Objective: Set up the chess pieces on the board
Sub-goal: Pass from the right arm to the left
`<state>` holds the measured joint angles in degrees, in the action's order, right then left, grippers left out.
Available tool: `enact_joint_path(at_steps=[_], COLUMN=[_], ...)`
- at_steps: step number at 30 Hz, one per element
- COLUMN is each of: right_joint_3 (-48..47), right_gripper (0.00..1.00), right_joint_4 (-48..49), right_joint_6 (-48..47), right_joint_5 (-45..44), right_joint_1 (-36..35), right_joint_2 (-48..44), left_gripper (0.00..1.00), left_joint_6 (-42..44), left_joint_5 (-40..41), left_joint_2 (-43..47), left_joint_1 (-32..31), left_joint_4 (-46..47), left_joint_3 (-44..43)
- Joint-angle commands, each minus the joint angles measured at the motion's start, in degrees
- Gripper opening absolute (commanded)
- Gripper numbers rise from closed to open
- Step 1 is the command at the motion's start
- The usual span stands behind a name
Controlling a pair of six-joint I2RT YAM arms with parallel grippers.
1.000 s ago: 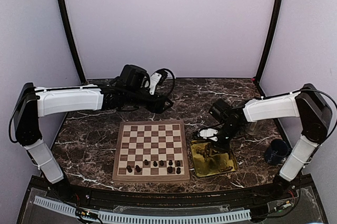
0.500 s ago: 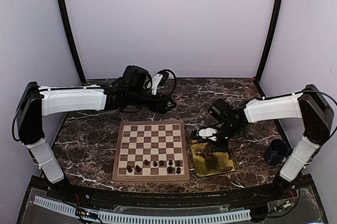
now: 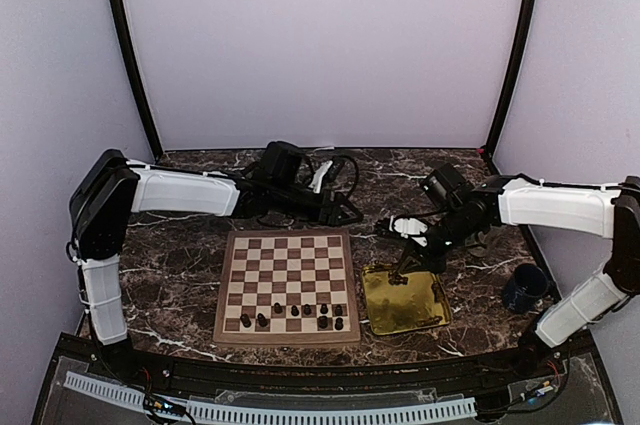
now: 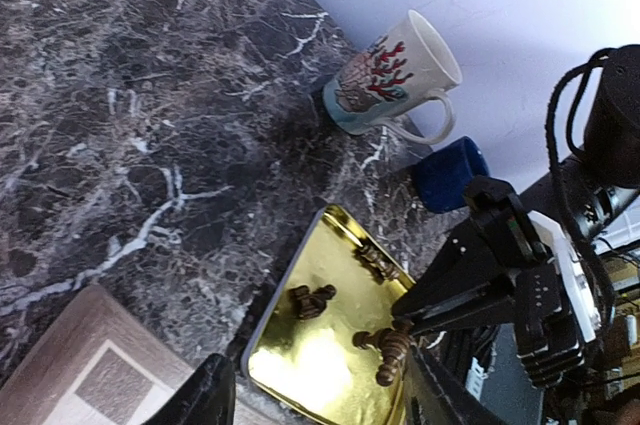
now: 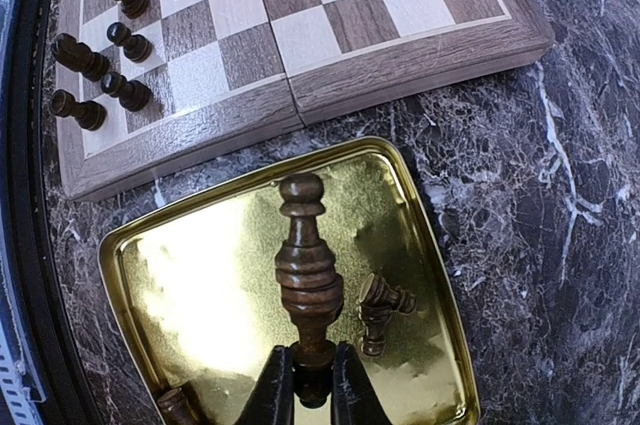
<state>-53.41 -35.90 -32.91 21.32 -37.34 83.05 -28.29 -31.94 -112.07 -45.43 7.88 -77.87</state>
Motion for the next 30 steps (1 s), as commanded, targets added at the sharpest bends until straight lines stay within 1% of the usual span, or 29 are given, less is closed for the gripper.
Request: enact_joint_path(at_steps=[1, 5, 12, 16, 19, 25, 30], right_joint_3=[-0.5, -1.1, -1.1, -1.4, -1.3, -0.9, -0.3], right_gripper=[0.09, 0.09, 0.09, 0.09, 0.09, 0.09, 0.10], right_joint_4=[1.5, 1.6, 2.9, 3.2, 3.2, 3.3, 3.7], right_joint_6=[1.9, 2.6, 3.7, 4.3, 4.3, 4.2, 4.2], right_joint_5=[3.8, 5.7, 6.7, 7.6, 7.9, 8.0, 7.9], right_joint_1=[1.8, 3.3, 4.7, 4.9, 5.0, 5.0, 5.2], right_joint_2=[-1.5, -2.3, -3.2, -2.9, -2.8, -2.4, -2.7], left_gripper=[0.59, 0.56, 0.49, 0.46, 0.40, 0.23, 0.17], left_joint_6=[-4.5, -4.3, -3.0, -4.2, -4.8, -5.0, -4.8], left_joint_5=[-10.0, -12.4, -13.2, -14.9, -15.6, -15.4, -15.9], left_joint_2=[-1.0, -2.8, -6.2, -7.9, -8.9, -9.3, -9.3], left_joint_1=[-0.8, -2.5, -4.6, -4.9, -5.2, -5.4, -5.4], left_joint_4=[7.0, 6.0, 2.2, 3.3, 3.3, 3.7, 3.4], left_joint_3=[-2.0, -3.2, -6.3, -6.8, -7.7, -7.6, -7.6])
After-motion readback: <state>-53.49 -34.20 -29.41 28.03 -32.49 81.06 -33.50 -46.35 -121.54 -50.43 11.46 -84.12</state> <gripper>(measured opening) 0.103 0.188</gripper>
